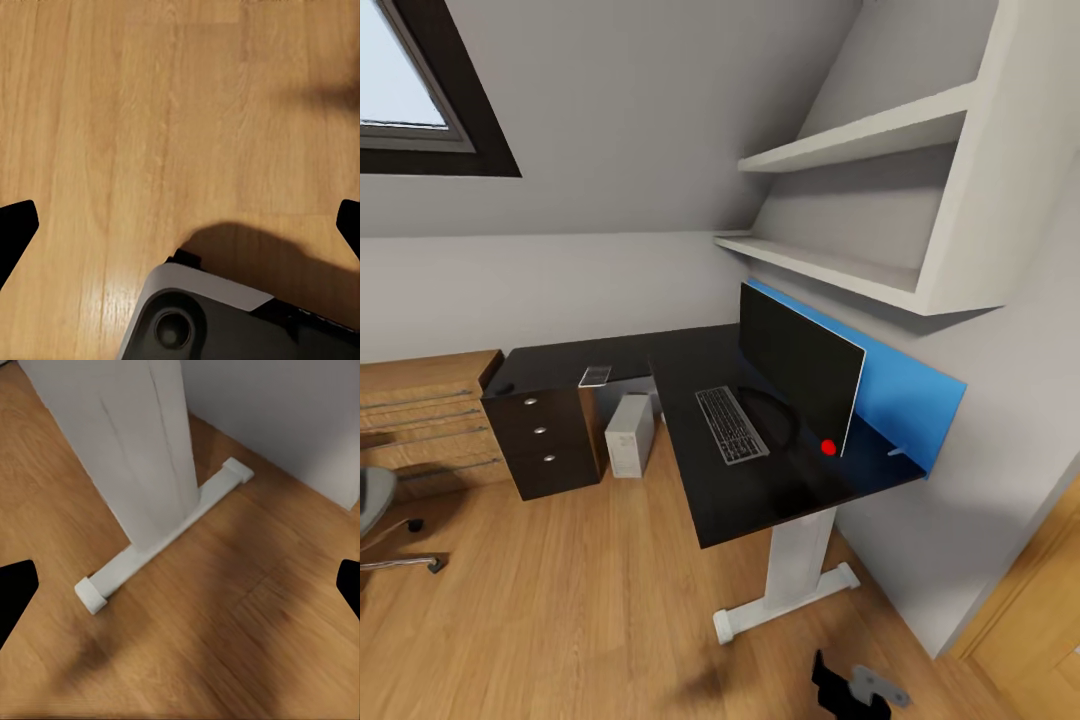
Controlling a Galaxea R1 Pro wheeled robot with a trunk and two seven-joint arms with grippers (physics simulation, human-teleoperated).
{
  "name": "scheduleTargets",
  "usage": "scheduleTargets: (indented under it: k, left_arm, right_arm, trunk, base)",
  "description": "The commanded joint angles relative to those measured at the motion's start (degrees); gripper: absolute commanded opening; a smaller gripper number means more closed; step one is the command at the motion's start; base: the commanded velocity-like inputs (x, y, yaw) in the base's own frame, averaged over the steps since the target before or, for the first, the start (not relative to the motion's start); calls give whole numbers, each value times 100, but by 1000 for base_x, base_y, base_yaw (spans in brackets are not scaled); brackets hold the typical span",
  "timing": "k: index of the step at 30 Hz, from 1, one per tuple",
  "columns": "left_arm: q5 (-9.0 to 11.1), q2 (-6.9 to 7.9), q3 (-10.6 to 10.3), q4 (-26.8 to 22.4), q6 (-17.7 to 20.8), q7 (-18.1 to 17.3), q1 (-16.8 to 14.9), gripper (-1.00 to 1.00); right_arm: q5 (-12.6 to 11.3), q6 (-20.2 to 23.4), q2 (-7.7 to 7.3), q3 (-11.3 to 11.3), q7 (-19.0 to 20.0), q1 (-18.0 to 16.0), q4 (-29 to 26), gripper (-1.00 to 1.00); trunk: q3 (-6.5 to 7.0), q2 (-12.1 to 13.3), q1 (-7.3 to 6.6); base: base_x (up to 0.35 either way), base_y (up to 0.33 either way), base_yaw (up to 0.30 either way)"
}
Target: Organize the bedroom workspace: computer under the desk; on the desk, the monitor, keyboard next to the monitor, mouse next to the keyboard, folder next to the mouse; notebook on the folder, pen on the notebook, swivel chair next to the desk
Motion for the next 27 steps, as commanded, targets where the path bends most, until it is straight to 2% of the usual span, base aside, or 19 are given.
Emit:
scheduleTargets:
  k: [1, 6, 7, 10, 15, 20, 27]
  left_arm:
    - [47, 9, -51, -16, -21, 44, -1, 100]
    - [35, 10, -64, -13, -28, 48, -1, 100]
    - [-391, 9, -59, -12, -27, 57, -1, 100]
    - [-560, 13, -45, -12, -31, 69, -1, 100]
    - [-614, 17, 1, -5, -30, 74, -1, 100]
    - [-615, 22, 15, -3, -34, 75, -1, 100]
    - [-609, 26, 26, -3, -35, 71, -1, 100]
  right_arm:
    - [-1, -24, 10, 50, -35, -5, 12, 100]
    - [217, -18, 30, 79, -24, 0, 14, 100]
    - [422, -11, 20, 80, -14, 0, 12, 100]
    - [586, -8, 20, 80, -19, 0, 13, 100]
    - [655, -7, 39, 85, -20, 0, 14, 100]
    - [662, -7, 56, 87, -27, 0, 14, 100]
    - [668, 2, 68, 93, -29, 8, 14, 100]
  trunk:
    - [-7, -7, 2]
    - [-7, -7, 2]
    - [-7, -7, 2]
    - [-7, -7, 2]
    - [-7, -7, 2]
    - [-7, -7, 2]
    - [-14, -7, 2]
  base:
    - [0, 0, 0]
    - [0, 0, 0]
    - [0, 0, 0]
    - [0, 0, 0]
    - [0, 0, 19]
    - [0, 21, 192]
    - [0, 252, 268]
